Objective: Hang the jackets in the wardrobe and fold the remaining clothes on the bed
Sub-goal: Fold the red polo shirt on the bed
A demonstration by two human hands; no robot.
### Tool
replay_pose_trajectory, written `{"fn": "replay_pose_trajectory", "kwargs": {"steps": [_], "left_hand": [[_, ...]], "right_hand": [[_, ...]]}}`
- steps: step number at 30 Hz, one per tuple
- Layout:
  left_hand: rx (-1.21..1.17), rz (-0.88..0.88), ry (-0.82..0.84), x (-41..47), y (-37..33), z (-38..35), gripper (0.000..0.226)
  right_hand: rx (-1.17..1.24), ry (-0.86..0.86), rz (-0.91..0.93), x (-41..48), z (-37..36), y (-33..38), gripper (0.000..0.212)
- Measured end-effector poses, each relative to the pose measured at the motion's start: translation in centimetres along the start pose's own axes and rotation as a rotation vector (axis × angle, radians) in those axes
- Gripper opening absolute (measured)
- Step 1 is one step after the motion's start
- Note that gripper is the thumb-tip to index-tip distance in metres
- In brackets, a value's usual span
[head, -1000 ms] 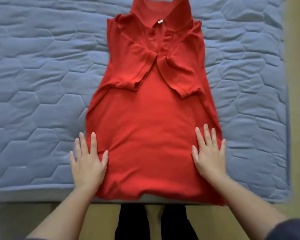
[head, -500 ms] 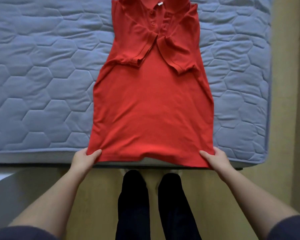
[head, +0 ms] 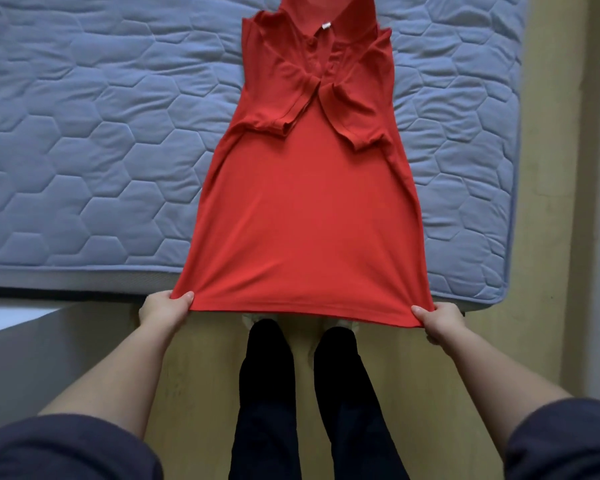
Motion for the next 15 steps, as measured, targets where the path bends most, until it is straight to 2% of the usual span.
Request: {"fn": "replay_pose_trajectory", "kwargs": {"steps": [4,8,10,15], "left_hand": [[-0.081,0.135,0.030,-4.2,2.9,2.7,0.017],[-0.303,0.242,0.086,-8.4,2.8,4.6,0.012],[-0.461,0.257,0.146,-9.8,-0.3,4.9,0.013],[-0.817,0.121,0.332,-11.1,-15.4,6.2,0.028]], "right_hand": [[0.092,0.121,-0.146,-4.7,0.8,-3.4,0.032],[0.289,0.223,-0.217,-9.4,2.9,-3.5,0.012],[0.513,0.263,-0.227,-10.6,5.1,-1.0,0.005],[0.922,0.263,-0.061,-11.0,15.0,10.9,0.029]]}}
Point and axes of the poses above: each hand's wrist, its own x-axis towards the middle knuckle, its own z-axis out of the back of the hand, y = z × x, the point moved 9 cm from there along x, towards the middle knuckle, and after that the axes turned 13 degrees about -x, right-handed, at the moved point
